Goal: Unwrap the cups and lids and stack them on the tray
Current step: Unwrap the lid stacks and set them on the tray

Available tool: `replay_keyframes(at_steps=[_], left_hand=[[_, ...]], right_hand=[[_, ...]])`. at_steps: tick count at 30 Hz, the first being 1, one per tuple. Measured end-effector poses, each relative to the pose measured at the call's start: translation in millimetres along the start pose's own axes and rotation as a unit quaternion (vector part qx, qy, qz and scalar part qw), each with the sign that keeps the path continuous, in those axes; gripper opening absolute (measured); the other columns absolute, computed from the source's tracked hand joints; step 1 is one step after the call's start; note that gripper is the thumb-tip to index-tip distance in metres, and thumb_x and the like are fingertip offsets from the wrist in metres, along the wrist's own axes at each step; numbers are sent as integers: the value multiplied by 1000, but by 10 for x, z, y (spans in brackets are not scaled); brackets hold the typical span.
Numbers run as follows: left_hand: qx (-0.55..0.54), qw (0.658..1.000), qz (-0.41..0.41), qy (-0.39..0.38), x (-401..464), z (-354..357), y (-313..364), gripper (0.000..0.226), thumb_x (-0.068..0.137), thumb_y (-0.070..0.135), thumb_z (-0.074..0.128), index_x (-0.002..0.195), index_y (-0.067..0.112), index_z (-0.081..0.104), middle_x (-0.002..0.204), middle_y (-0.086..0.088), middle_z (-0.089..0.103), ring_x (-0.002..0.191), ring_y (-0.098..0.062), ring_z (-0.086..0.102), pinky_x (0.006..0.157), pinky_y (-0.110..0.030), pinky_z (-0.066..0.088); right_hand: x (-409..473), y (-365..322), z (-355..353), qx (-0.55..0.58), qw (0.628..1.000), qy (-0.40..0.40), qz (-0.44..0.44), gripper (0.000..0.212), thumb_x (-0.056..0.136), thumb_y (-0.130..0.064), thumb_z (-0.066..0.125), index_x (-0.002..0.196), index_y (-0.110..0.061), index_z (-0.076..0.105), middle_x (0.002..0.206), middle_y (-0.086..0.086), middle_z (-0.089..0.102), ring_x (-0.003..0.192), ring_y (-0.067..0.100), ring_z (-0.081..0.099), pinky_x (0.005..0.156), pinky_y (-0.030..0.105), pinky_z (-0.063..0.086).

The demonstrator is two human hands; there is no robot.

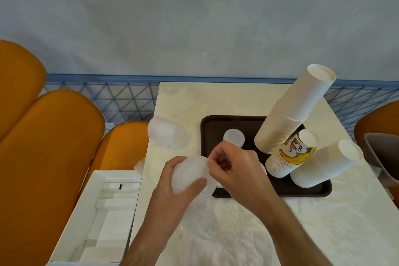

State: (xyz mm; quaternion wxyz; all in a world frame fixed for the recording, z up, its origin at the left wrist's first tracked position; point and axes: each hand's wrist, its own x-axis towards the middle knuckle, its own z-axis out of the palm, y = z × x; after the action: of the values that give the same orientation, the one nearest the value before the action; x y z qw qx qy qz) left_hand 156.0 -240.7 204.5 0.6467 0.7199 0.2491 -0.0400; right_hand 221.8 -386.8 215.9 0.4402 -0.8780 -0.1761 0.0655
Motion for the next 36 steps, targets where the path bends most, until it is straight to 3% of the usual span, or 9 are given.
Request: replay_keyframes(at_steps=[4, 8, 11, 17, 19, 22, 25, 29, 36], left_hand=[[-4, 1000, -11, 3, 4, -12, 11, 54, 57, 61, 65, 105, 53, 42, 107, 28, 46, 94, -4, 51, 59, -10, 39], [4, 1000, -12, 0, 25, -26, 37, 51, 58, 60, 66, 103, 53, 41, 103, 29, 45, 90, -1, 50, 46, -5, 41], [-18, 1000, -12, -22, 23, -50, 45, 55, 55, 56, 67, 104, 51, 43, 105, 24, 47, 92, -5, 52, 47, -4, 43], [-104, 994, -23, -10, 30, -121, 37, 42, 60, 49, 68, 98, 51, 51, 105, 20, 55, 99, -10, 54, 67, -22, 47], [-103, 994, -22, 1, 55, -150, -9, 40, 63, 46, 68, 98, 52, 51, 104, 21, 53, 98, -10, 53, 68, -23, 48], [-99, 995, -18, 2, 74, -188, -92, 37, 71, 44, 72, 97, 63, 53, 110, 22, 54, 105, -10, 53, 83, -33, 54], [-94, 995, -20, -2, 80, -217, -166, 41, 81, 35, 72, 97, 68, 53, 117, 22, 53, 111, -11, 52, 96, -42, 53], [-74, 997, -30, 9, 93, -223, -206, 45, 78, 38, 74, 107, 64, 51, 125, 16, 52, 114, -15, 52, 98, -46, 53], [-76, 997, -27, 9, 111, -235, -213, 45, 77, 38, 75, 105, 66, 52, 125, 18, 52, 116, -15, 52, 100, -49, 52]], right_hand=[[12, 12, -18, 64, 997, 6, 43, 8, 94, -16, 66, 91, -23, 64, 77, -10, 68, 79, 10, 67, 73, 24, 60], [50, 17, -75, 174, 975, -93, 98, 24, 89, -27, 76, 112, -24, 69, 93, -5, 74, 88, 15, 72, 82, 32, 62], [55, 51, -107, 214, 962, -126, 114, 21, 88, -24, 76, 107, -16, 74, 97, 0, 76, 94, 19, 73, 87, 32, 61], [312, 362, -242, 493, 848, -57, 184, 31, 94, -21, 63, 120, -5, 64, 112, 14, 73, 95, 26, 72, 78, 34, 61], [537, 573, -299, 402, 900, 5, 167, 23, 101, -25, 59, 120, -14, 65, 115, 6, 73, 103, 27, 72, 88, 38, 59], [845, 999, -276, 36, 989, 75, 123, 26, 107, -26, 47, 128, -22, 63, 111, -9, 68, 100, 14, 65, 82, 22, 49], [1088, 1409, -155, -132, 985, 62, 94, 34, 108, -22, 44, 138, -18, 60, 121, 2, 68, 95, 13, 59, 76, 23, 43], [1254, 1751, -8, -203, 977, 16, 62, 36, 107, -19, 44, 138, -23, 62, 133, 6, 63, 116, 21, 60, 96, 34, 53], [1262, 1842, 89, -289, 947, -85, 111, 39, 103, -23, 54, 141, -20, 57, 147, 7, 49, 126, 26, 54, 104, 35, 48]])
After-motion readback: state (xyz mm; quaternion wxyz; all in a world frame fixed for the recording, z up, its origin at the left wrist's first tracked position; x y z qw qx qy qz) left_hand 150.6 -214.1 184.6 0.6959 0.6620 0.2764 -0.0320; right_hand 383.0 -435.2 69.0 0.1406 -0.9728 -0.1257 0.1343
